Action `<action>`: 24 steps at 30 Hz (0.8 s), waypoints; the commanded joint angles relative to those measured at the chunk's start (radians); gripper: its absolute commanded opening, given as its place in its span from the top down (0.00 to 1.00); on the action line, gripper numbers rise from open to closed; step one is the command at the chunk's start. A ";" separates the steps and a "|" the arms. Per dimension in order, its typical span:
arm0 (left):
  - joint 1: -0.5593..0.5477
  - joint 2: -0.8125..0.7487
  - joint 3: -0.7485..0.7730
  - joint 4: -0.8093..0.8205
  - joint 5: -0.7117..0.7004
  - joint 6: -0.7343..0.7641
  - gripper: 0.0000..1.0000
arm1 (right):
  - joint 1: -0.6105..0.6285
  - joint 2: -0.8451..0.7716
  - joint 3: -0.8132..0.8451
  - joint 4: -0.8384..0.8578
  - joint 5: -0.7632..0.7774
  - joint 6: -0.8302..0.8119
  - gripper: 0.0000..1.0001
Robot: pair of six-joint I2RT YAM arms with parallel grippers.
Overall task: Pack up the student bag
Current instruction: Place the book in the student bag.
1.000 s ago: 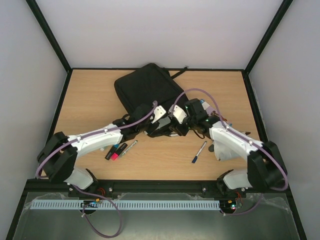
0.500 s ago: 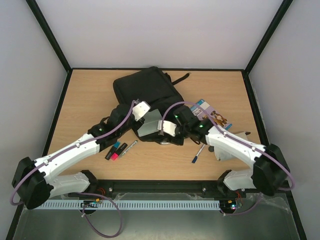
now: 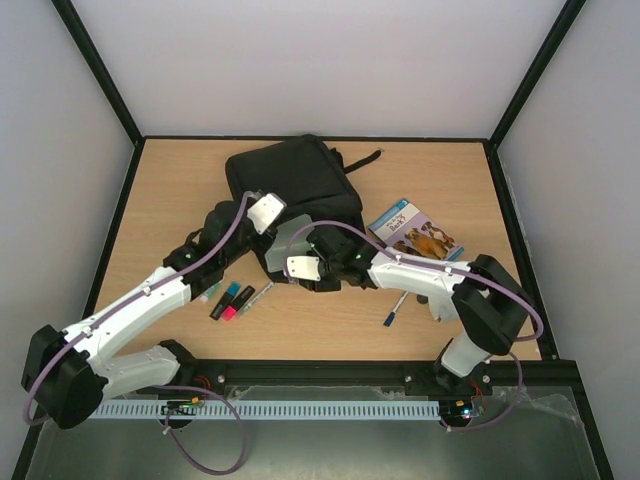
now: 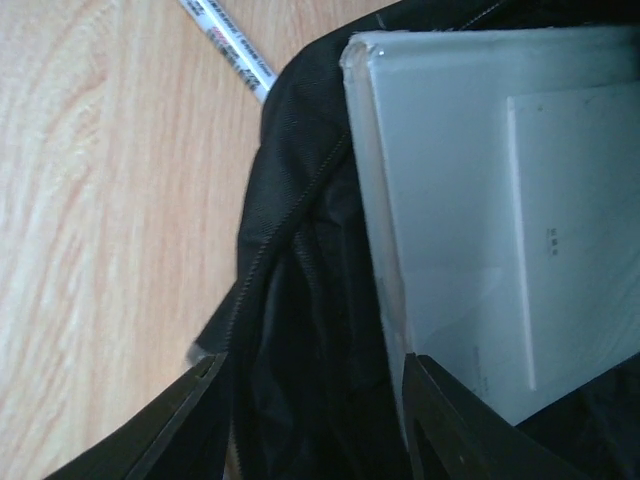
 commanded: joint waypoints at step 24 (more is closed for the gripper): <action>0.082 0.022 0.088 0.068 0.185 -0.096 0.98 | 0.003 0.323 0.026 0.612 0.313 -0.097 0.68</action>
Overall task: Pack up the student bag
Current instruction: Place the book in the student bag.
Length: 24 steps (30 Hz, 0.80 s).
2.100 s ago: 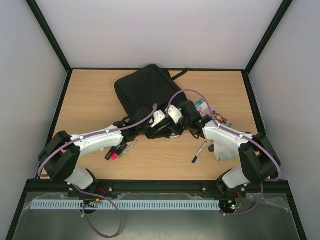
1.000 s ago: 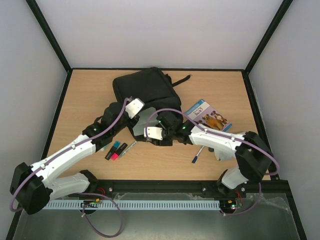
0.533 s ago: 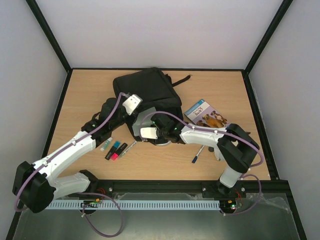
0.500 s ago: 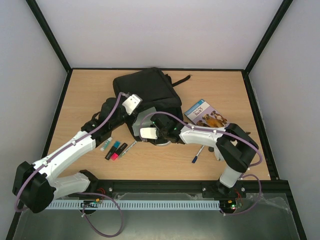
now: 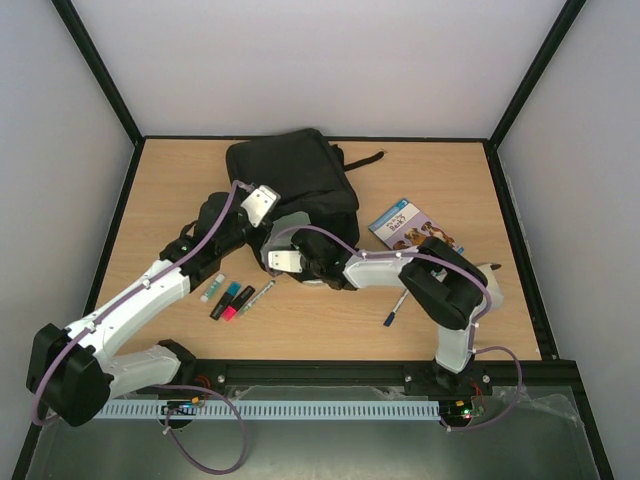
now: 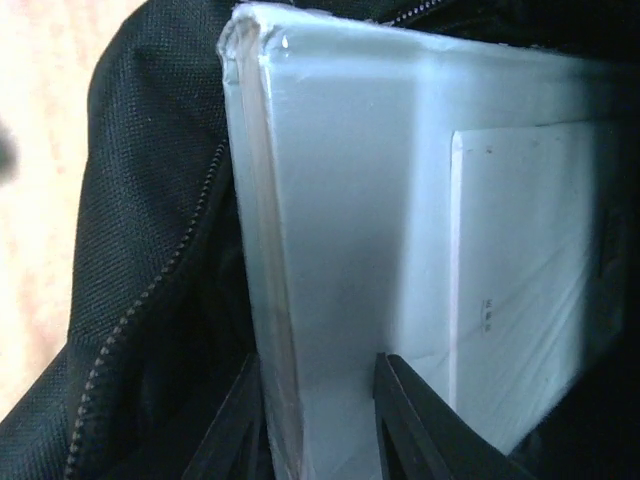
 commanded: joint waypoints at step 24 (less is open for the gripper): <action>0.001 -0.017 0.045 0.090 0.014 -0.021 0.98 | -0.110 0.216 0.139 0.392 0.257 0.094 0.78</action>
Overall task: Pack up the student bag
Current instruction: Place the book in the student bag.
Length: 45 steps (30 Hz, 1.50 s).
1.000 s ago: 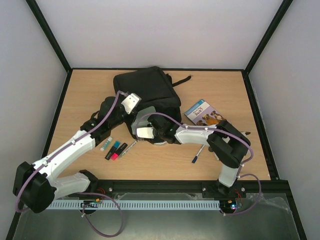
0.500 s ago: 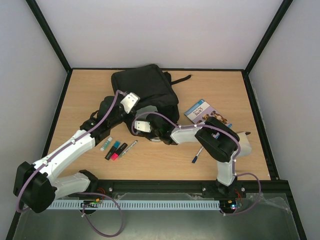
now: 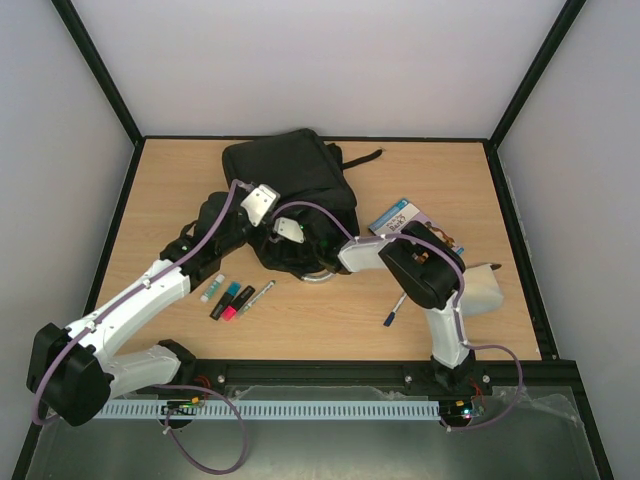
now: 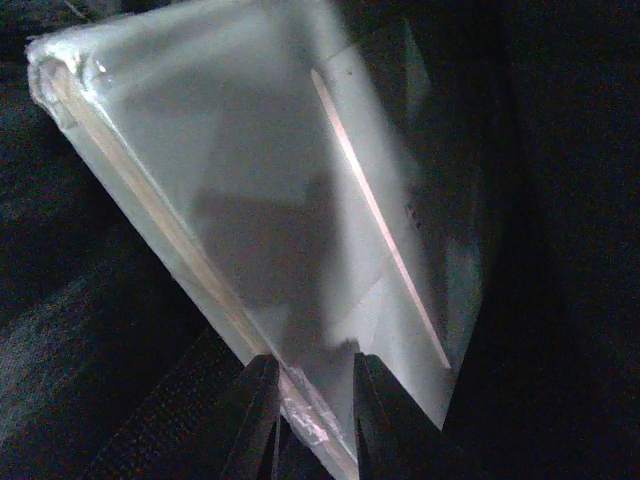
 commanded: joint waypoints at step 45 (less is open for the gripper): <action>-0.160 0.223 0.109 -0.199 -0.096 -0.138 0.53 | -0.733 -0.627 -0.003 -1.107 -0.609 0.440 0.68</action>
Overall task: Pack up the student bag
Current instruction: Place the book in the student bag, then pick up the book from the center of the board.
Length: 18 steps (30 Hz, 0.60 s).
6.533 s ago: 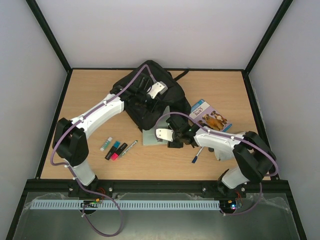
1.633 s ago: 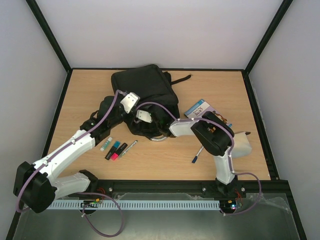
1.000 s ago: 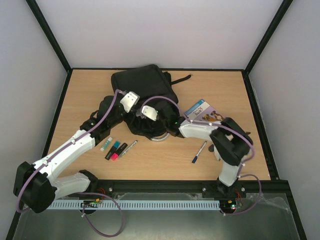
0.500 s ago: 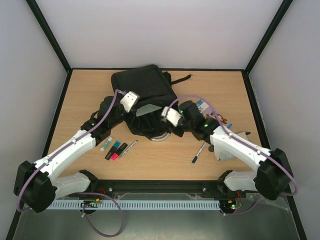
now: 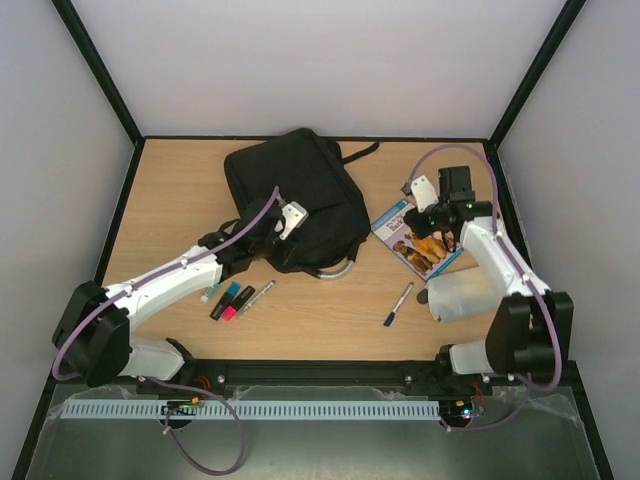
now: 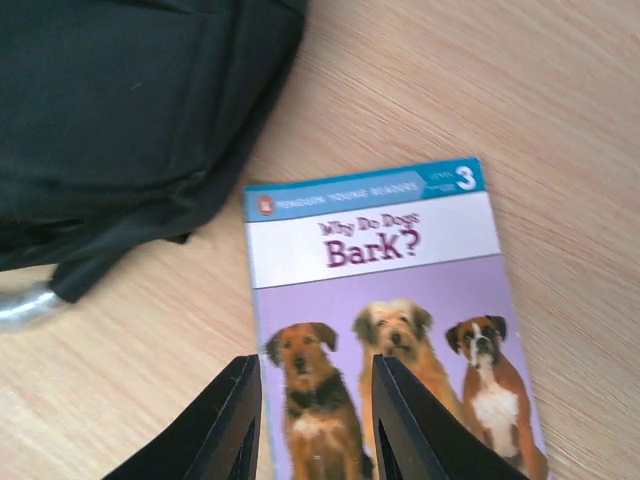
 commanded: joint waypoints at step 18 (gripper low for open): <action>-0.280 0.281 0.381 0.006 -0.045 -0.557 0.27 | -0.296 0.489 0.291 -0.225 -0.068 -0.052 0.42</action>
